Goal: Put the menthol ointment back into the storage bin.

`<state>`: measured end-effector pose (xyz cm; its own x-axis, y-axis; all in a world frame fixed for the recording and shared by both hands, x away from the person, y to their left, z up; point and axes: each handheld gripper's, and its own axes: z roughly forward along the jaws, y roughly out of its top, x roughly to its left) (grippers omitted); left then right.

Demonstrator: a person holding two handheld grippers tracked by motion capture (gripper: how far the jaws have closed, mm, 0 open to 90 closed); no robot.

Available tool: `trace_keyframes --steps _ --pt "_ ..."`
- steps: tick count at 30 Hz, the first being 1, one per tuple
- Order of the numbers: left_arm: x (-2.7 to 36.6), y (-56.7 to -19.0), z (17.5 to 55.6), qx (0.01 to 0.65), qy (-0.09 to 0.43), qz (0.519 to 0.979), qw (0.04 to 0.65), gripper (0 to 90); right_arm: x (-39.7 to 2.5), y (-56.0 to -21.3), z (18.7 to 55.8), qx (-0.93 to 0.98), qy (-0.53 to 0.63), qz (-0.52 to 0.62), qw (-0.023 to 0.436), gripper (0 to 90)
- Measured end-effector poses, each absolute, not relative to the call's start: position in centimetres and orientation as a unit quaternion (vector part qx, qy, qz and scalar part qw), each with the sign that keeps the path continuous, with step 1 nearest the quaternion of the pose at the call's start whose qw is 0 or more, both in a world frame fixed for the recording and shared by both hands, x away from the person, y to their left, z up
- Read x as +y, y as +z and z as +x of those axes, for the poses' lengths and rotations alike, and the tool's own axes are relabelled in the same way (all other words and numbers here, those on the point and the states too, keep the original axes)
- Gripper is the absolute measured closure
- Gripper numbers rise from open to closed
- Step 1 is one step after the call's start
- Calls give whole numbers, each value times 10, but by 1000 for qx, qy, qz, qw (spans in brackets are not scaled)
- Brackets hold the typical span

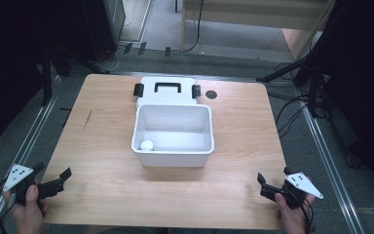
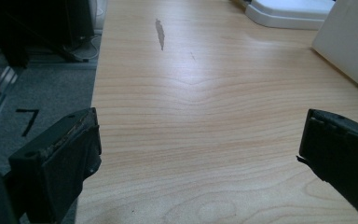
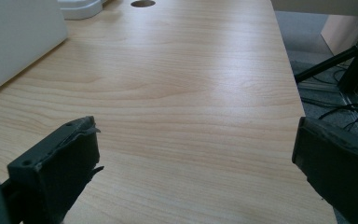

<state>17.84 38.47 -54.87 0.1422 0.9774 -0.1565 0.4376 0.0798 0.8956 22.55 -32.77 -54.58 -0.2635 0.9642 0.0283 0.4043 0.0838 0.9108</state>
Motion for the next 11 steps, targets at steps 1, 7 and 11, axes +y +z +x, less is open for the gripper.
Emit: trace_keyframes --steps 1,7,11 --pt "385 -549 178 582 301 608 449 0 -328 -546 225 663 438 516 320 6" --pt "379 -551 179 576 311 618 435 0 -328 -546 225 664 439 514 319 6" --pt "375 -552 181 570 314 630 424 0 -328 -546 225 664 440 514 317 5"
